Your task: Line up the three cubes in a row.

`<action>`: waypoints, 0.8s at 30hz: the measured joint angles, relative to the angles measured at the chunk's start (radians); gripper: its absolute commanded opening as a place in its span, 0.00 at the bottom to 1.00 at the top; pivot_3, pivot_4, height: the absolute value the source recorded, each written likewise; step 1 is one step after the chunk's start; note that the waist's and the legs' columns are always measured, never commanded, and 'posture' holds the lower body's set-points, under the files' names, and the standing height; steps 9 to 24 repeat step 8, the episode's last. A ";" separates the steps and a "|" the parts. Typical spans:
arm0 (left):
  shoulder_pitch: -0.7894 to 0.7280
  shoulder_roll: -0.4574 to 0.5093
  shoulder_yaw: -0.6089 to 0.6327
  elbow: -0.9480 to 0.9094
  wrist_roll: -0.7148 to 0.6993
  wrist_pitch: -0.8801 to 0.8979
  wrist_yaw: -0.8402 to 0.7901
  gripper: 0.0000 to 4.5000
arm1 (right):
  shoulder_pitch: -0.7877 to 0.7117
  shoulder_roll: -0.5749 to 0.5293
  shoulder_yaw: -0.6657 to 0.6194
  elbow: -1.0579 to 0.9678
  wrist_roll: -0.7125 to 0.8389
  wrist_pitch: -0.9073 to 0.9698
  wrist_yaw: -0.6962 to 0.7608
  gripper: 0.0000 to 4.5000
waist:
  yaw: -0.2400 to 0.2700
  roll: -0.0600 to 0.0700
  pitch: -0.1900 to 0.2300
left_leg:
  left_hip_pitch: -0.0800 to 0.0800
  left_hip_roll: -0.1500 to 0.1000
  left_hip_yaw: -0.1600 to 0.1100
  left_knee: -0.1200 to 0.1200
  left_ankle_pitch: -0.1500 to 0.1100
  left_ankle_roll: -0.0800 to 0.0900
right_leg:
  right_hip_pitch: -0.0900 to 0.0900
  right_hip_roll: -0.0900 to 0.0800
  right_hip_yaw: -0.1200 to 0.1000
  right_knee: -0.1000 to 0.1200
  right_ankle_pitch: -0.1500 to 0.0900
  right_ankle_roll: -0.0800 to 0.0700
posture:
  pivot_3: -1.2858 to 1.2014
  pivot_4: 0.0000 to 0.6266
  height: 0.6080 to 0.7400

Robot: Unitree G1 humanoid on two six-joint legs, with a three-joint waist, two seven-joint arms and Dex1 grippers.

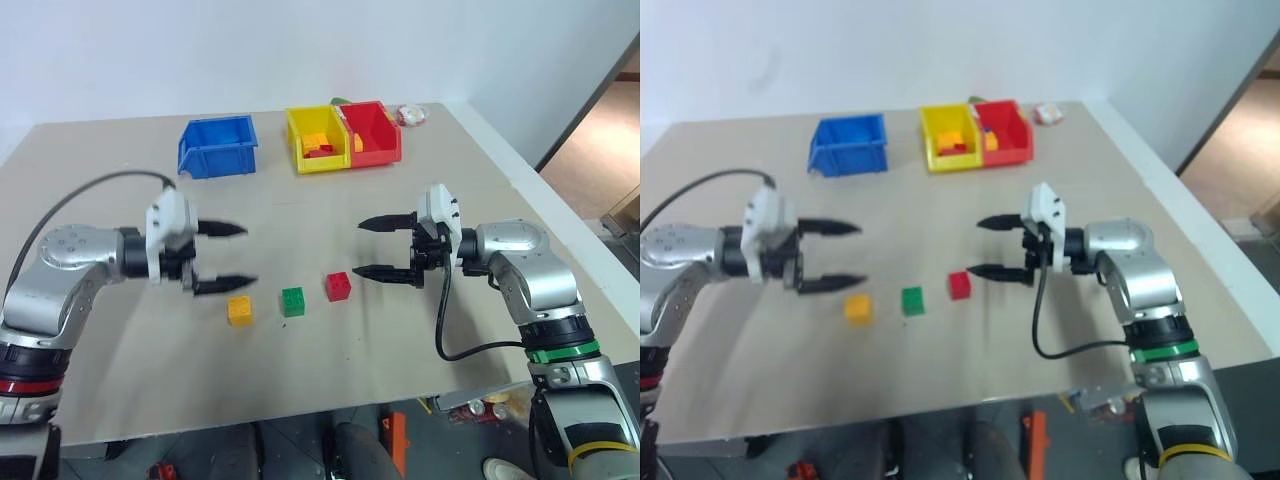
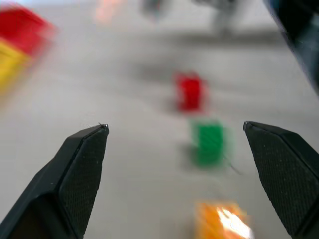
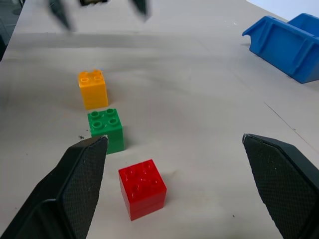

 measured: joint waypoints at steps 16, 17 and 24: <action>0.178 -0.173 0.029 -0.036 0.095 -0.004 0.344 1.00 | 0.005 0.024 -0.024 -0.020 0.002 0.009 -0.131 1.00 | 0.001 0.000 0.000 | 0.000 0.000 0.000 -0.001 0.000 -0.001 | -0.001 0.000 0.000 0.000 0.000 0.000 | 0.52 0.24 1.00; 0.178 -0.173 0.029 -0.036 0.095 -0.004 0.344 1.00 | 0.005 0.024 -0.024 -0.020 0.002 0.009 -0.131 1.00 | 0.001 0.000 0.000 | 0.000 0.000 0.000 -0.001 0.000 -0.001 | -0.001 0.000 0.000 0.000 0.000 0.000 | 0.52 0.24 1.00; 0.178 -0.173 0.029 -0.036 0.095 -0.004 0.344 1.00 | 0.005 0.024 -0.024 -0.020 0.002 0.009 -0.131 1.00 | 0.001 0.000 0.000 | 0.000 0.000 0.000 -0.001 0.000 -0.001 | -0.001 0.000 0.000 0.000 0.000 0.000 | 0.52 0.24 1.00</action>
